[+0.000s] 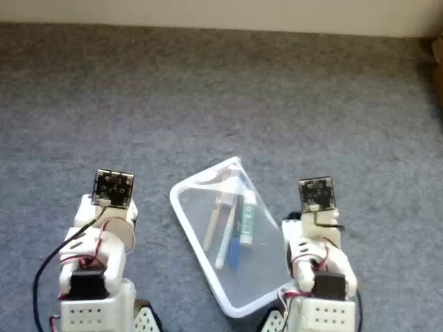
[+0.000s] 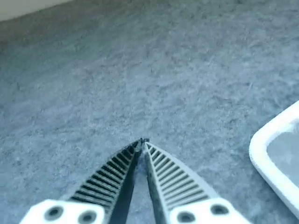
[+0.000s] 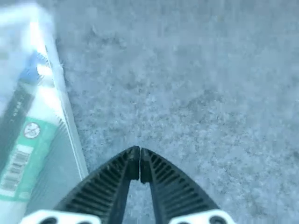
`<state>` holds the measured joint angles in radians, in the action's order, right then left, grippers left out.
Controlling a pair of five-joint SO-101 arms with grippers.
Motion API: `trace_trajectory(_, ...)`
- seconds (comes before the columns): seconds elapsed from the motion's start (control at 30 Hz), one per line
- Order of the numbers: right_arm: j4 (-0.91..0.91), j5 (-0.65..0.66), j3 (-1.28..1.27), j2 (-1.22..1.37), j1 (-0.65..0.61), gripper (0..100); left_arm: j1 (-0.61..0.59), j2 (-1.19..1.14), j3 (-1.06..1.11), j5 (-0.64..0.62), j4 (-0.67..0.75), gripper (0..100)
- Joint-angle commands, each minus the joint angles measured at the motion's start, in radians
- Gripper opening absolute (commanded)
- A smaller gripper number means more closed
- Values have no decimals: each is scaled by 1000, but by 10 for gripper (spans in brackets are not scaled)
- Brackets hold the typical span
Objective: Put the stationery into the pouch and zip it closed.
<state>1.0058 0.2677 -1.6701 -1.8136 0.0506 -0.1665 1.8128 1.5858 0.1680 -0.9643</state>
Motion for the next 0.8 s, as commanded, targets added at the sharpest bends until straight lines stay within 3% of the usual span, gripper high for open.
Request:
trace_trajectory(0.0,-19,14,-153,-5,12,5,-18,10,56,9,25,7)
trace_trajectory(0.3,36,14,-143,10,13,5,-21,4,110,9,21,7)
trace_trajectory(0.47,246,14,-142,1,13,5,-21,7,110,9,-132,7)
trace_trajectory(0.77,240,14,-142,-2,13,5,-21,7,110,9,-342,7)
